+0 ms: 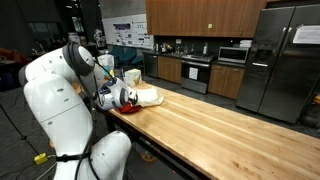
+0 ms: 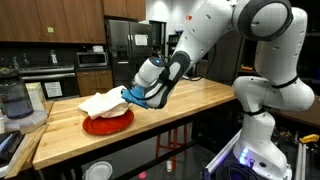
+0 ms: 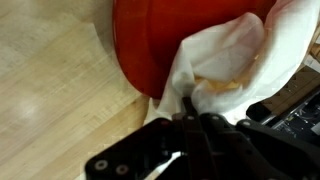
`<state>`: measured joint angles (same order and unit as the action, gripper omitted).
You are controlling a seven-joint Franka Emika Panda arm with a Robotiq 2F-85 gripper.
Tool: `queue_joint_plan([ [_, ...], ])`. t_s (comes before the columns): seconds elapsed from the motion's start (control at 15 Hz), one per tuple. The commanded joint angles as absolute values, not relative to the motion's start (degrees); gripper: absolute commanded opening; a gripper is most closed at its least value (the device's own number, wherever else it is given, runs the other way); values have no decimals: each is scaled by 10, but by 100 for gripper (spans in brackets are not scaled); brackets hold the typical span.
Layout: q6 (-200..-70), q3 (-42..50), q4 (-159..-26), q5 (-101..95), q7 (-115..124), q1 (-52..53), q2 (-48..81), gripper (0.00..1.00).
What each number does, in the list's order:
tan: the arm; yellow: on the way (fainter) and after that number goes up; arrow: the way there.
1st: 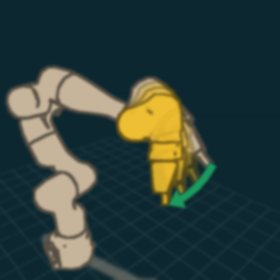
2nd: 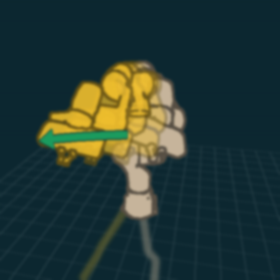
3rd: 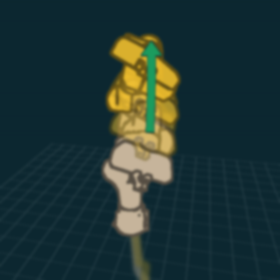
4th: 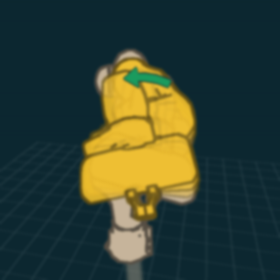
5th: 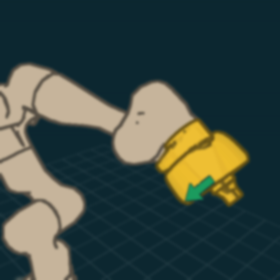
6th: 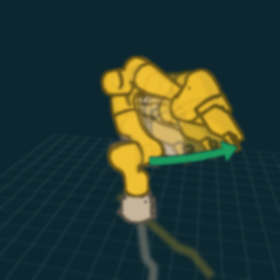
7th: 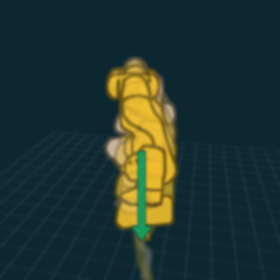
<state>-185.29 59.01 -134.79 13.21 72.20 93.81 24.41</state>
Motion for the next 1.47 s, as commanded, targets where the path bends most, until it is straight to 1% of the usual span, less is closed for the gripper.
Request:
queue_joint_plan([
  [0.0, -1895, 627, -1344, 139, 727, 952, 289, 1],
  [0.2, -1952, 646, -1344, 145, 725, 954, 334, 1],
  [0.27, -1956, 631, -1343, 204, 673, 948, 334, 1],
  [0.33, -1954, 627, -1344, 222, 661, 947, 334, 1],
  [0.47, -1937, 626, -1347, 268, 625, 956, 336, 1],
  [0.53, -1926, 641, -1354, 241, 653, 970, 334, 1],
  [0.67, -1922, 627, -1359, 279, 601, 974, 313, 1],
  [0.73, -1920, 641, -1366, 246, 630, 988, 309, 1],
  [0.87, -1921, 628, -1370, 277, 584, 996, 286, 1],
  [1.0, -1908, 636, -1382, 239, 601, 1013, 257, 1],
  [1.2, -1858, 643, -1384, 237, 603, 1033, 229, 1],
  [1.4, -1847, 660, -1370, 253, 623, 1042, 264, 1],
])
